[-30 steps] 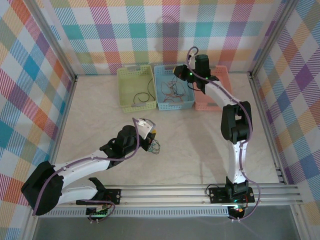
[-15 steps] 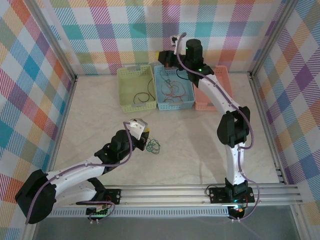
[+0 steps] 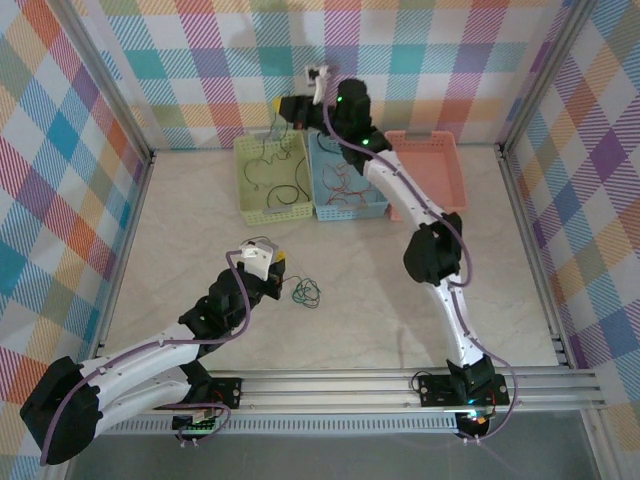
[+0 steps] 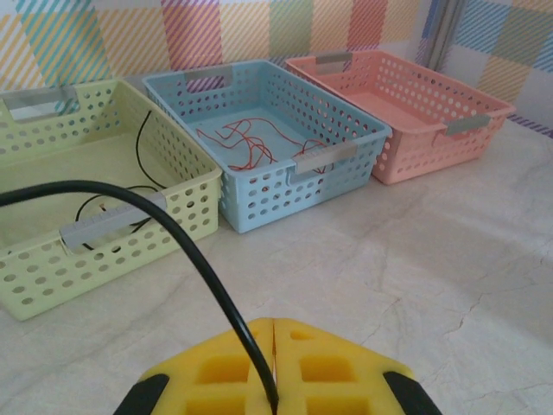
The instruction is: Untangle the cables
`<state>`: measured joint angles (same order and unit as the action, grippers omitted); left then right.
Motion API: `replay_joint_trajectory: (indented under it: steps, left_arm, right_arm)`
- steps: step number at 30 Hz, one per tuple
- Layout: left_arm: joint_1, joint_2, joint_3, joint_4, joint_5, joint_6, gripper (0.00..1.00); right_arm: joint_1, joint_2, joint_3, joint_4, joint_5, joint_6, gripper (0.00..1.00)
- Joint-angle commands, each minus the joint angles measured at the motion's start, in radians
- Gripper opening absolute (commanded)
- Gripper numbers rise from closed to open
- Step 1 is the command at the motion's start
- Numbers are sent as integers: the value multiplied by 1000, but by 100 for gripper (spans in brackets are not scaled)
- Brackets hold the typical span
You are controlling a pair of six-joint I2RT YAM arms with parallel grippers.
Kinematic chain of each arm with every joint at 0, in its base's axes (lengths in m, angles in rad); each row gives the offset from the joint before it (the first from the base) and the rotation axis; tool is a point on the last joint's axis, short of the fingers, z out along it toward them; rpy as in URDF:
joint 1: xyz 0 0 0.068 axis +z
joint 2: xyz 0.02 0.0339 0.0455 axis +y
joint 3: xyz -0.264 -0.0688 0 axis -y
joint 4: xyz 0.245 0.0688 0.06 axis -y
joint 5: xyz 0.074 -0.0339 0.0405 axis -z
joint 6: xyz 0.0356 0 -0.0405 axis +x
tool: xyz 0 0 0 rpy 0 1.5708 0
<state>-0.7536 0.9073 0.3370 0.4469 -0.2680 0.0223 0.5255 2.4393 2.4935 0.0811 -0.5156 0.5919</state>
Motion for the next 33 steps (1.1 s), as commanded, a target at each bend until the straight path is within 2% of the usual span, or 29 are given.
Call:
replay_joint_trajectory:
  steps: [1, 7, 13, 17, 20, 24, 29, 33]
  left_arm:
    - [13, -18, -14, 35, -13, -11, 0]
    - [14, -17, -14, 36, -10, -10, 0]
    - [13, -17, -16, 35, -14, -13, 0]
    - [16, -47, -32, 42, -66, -28, 0]
    - [36, -120, -45, 7, -141, -79, 0]
    - [75, -309, -15, -190, -235, -140, 0]
    - [110, -506, 19, -324, -213, -145, 0]
    - [114, -488, 24, -331, -172, -156, 0]
  right_arm:
    - [10, 101, 4, -2, 39, 43, 6]
    - [10, 170, 33, -108, 57, -23, 7]
    - [8, 120, 34, -147, 67, -79, 8]
    - [9, 81, 34, -146, 65, -90, 12]
    - [8, 65, 31, -153, 60, -89, 12]
    - [8, 64, 22, -159, 51, -90, 11]
    - [10, 74, -9, -127, 57, -63, 10]
    - [10, 106, -7, -140, 56, -58, 19]
